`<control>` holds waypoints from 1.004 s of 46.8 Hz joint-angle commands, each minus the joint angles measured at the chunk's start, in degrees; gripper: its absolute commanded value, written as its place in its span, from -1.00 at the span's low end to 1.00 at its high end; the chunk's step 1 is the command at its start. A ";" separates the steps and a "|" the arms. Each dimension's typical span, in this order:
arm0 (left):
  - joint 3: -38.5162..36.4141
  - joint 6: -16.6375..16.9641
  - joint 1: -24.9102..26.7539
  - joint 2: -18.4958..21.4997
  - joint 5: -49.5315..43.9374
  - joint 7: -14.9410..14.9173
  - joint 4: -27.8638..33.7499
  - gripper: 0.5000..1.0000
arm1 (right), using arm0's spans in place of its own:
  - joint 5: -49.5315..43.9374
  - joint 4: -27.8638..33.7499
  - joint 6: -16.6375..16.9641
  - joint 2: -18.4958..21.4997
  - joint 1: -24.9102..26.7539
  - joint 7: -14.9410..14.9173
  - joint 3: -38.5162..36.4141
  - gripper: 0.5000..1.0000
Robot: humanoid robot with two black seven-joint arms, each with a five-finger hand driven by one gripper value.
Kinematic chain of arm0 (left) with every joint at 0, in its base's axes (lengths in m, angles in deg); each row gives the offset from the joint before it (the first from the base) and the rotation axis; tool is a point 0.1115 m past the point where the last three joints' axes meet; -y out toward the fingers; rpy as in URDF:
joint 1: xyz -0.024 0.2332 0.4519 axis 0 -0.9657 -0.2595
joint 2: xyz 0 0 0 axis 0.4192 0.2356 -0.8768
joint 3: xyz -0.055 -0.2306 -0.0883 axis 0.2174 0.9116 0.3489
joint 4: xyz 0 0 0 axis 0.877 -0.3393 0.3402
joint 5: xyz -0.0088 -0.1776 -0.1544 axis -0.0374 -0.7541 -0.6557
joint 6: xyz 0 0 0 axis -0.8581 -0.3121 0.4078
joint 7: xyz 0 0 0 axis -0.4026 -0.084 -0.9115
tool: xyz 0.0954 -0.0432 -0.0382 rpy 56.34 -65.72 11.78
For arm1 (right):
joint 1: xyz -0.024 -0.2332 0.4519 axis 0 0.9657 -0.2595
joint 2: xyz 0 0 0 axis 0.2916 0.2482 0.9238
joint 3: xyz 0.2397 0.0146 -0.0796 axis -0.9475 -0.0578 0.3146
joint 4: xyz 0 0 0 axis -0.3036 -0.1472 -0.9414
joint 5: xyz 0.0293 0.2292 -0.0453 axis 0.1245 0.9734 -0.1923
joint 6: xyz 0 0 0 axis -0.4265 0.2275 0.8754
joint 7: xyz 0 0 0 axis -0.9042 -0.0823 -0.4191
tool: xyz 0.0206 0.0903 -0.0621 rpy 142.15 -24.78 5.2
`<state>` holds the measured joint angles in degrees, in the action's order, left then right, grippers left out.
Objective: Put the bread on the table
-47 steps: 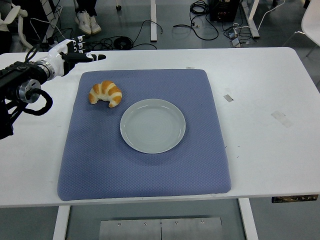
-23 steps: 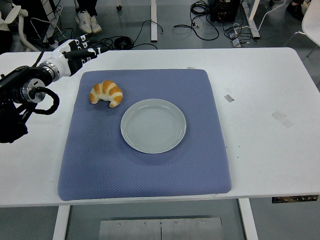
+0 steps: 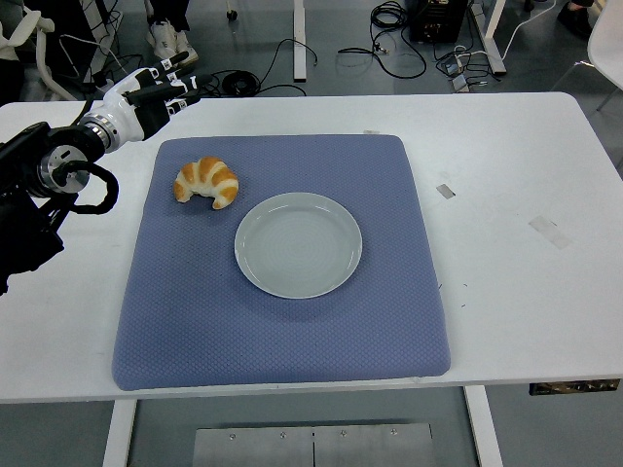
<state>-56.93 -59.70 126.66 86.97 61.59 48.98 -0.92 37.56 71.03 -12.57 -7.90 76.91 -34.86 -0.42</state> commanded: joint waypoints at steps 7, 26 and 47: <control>2.07 -0.24 -1.33 -0.89 -1.24 0.31 0.02 0.92 | 0.00 -0.05 -0.10 0.00 -0.35 0.00 -0.07 1.00; 5.59 -0.24 -2.03 -0.11 -2.65 0.14 0.02 0.92 | 0.00 -0.05 -0.10 0.00 -0.53 0.00 -0.07 1.00; 5.59 -0.15 -2.82 -0.10 -2.65 0.05 0.02 0.92 | 0.00 0.21 -0.28 0.00 -0.53 0.00 0.01 1.00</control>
<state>-51.27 -59.83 124.14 86.88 58.95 48.94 -0.90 37.56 71.24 -12.86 -7.90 76.40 -34.86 -0.41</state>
